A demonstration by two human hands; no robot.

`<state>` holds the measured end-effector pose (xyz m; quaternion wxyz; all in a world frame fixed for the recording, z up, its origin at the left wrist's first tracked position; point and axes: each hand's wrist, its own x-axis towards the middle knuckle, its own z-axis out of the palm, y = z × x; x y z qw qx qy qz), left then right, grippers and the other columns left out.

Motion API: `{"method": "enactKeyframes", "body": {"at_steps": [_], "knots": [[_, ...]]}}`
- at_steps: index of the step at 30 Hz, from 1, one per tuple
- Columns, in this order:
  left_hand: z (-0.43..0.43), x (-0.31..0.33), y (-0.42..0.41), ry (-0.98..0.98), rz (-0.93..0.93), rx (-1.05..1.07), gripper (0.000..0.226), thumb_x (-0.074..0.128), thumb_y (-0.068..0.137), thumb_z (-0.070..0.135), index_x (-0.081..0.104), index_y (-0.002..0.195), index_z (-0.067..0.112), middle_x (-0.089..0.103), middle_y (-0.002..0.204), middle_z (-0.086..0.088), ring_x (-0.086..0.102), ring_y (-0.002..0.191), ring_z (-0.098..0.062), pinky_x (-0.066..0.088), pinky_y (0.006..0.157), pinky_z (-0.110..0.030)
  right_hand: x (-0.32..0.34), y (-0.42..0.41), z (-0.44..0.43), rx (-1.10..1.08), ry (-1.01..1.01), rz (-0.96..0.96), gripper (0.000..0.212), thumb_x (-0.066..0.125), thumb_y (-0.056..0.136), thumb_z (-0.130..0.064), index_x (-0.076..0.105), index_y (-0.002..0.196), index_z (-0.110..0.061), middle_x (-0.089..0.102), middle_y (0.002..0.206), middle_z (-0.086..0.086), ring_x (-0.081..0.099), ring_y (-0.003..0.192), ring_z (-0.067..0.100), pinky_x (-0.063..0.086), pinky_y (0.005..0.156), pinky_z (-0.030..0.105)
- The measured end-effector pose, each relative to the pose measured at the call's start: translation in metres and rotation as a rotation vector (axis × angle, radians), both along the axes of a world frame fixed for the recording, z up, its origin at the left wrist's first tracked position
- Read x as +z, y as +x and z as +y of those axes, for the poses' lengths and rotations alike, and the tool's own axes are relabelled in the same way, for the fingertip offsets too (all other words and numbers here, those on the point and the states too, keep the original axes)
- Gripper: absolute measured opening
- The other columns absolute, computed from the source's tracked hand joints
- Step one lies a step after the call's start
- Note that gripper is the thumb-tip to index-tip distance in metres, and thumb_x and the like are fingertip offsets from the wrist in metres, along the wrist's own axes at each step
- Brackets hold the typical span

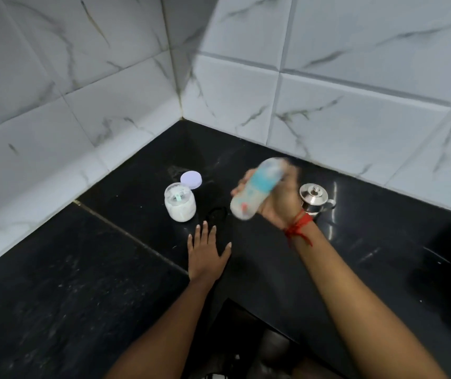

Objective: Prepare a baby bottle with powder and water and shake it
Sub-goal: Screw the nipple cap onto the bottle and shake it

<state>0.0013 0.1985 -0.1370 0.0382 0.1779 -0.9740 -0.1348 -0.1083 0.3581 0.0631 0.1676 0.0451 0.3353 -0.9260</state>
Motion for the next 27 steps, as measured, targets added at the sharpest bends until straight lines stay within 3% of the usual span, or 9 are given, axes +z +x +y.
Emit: {"method": "enactKeyframes", "body": {"at_steps": [1, 4, 6, 9, 12, 15, 18, 21, 27], "knots": [[-0.001, -0.001, 0.001, -0.005, -0.009, -0.002, 0.089, 0.012, 0.091, 0.073, 0.028, 0.163, 0.022, 0.017, 0.173, -0.005, 0.007, 0.161, -0.022, 0.004, 0.130, -0.047, 0.001, 0.010, -0.002, -0.022, 0.018, 0.055, 0.043, 0.071, 0.075, -0.055, 0.074, 0.079, -0.013, 0.075, 0.085, 0.005, 0.074, 0.073, 0.022, 0.063, 0.069, 0.035], [0.002, 0.001, -0.001, -0.005, -0.015, -0.001, 0.090, 0.011, 0.091, 0.073, 0.029, 0.163, 0.022, 0.017, 0.173, -0.005, 0.007, 0.161, -0.023, 0.005, 0.130, -0.047, -0.002, 0.007, -0.005, 0.057, -0.050, 0.010, 0.083, 0.090, 0.044, -0.061, 0.058, 0.107, -0.018, 0.067, 0.107, 0.006, 0.064, 0.106, 0.027, 0.044, 0.108, 0.048], [0.000, 0.000, 0.000, 0.001, -0.005, 0.002, 0.089, 0.011, 0.091, 0.073, 0.028, 0.163, 0.022, 0.017, 0.173, -0.005, 0.007, 0.161, -0.022, 0.004, 0.130, -0.047, -0.080, -0.007, -0.007, -0.053, -0.015, -0.130, 0.078, 0.079, 0.066, -0.063, 0.051, 0.119, -0.014, 0.056, 0.121, 0.015, 0.049, 0.120, 0.030, 0.031, 0.115, 0.052], [-0.001, -0.001, 0.000, 0.002, -0.019, -0.004, 0.089, 0.012, 0.091, 0.073, 0.027, 0.163, 0.023, 0.015, 0.173, -0.005, 0.005, 0.161, -0.022, 0.002, 0.130, -0.046, -0.154, -0.023, -0.006, 0.102, 0.184, -0.232, 0.075, 0.058, 0.081, -0.072, 0.055, 0.122, -0.010, 0.047, 0.144, 0.025, 0.053, 0.115, 0.037, 0.038, 0.106, 0.061], [0.001, 0.000, -0.001, 0.013, -0.007, 0.002, 0.088, 0.014, 0.093, 0.073, 0.028, 0.163, 0.022, 0.017, 0.173, -0.005, 0.006, 0.161, -0.023, 0.004, 0.130, -0.047, -0.099, -0.006, -0.007, 0.009, 0.250, -0.074, 0.075, 0.052, 0.081, -0.075, 0.053, 0.123, -0.012, 0.060, 0.121, 0.018, 0.051, 0.124, 0.042, 0.032, 0.111, 0.058], [-0.002, -0.001, 0.000, 0.006, -0.013, -0.006, 0.088, 0.015, 0.093, 0.073, 0.029, 0.162, 0.022, 0.018, 0.173, -0.006, 0.007, 0.161, -0.023, 0.004, 0.130, -0.048, -0.056, 0.011, 0.001, 0.003, 0.247, 0.040, 0.090, 0.049, 0.089, -0.071, 0.041, 0.137, 0.004, 0.051, 0.129, 0.024, 0.036, 0.134, 0.058, 0.032, 0.110, 0.069], [0.002, 0.002, -0.002, 0.012, -0.008, -0.006, 0.088, 0.015, 0.093, 0.073, 0.030, 0.162, 0.021, 0.018, 0.173, -0.006, 0.008, 0.161, -0.023, 0.005, 0.130, -0.048, -0.026, 0.015, -0.005, 0.032, 0.217, -0.097, 0.075, 0.046, 0.083, -0.077, 0.056, 0.114, -0.010, 0.058, 0.110, 0.016, 0.053, 0.115, 0.039, 0.027, 0.113, 0.059], [-0.002, -0.001, 0.001, -0.007, -0.008, -0.006, 0.087, 0.016, 0.093, 0.073, 0.029, 0.162, 0.022, 0.018, 0.173, -0.005, 0.008, 0.161, -0.023, 0.006, 0.130, -0.048, -0.015, 0.022, -0.009, 0.238, 0.242, 0.219, 0.066, 0.064, 0.074, -0.071, 0.063, 0.095, -0.008, 0.066, 0.091, 0.013, 0.064, 0.086, 0.032, 0.044, 0.097, 0.052], [-0.002, -0.001, 0.001, -0.006, -0.020, -0.008, 0.087, 0.014, 0.093, 0.072, 0.027, 0.163, 0.022, 0.015, 0.173, -0.005, 0.005, 0.161, -0.022, 0.004, 0.130, -0.047, -0.008, 0.023, -0.013, 0.272, 0.125, 0.239, 0.074, 0.072, 0.066, -0.070, 0.060, 0.096, -0.004, 0.061, 0.090, 0.017, 0.058, 0.092, 0.035, 0.045, 0.095, 0.051]]}}
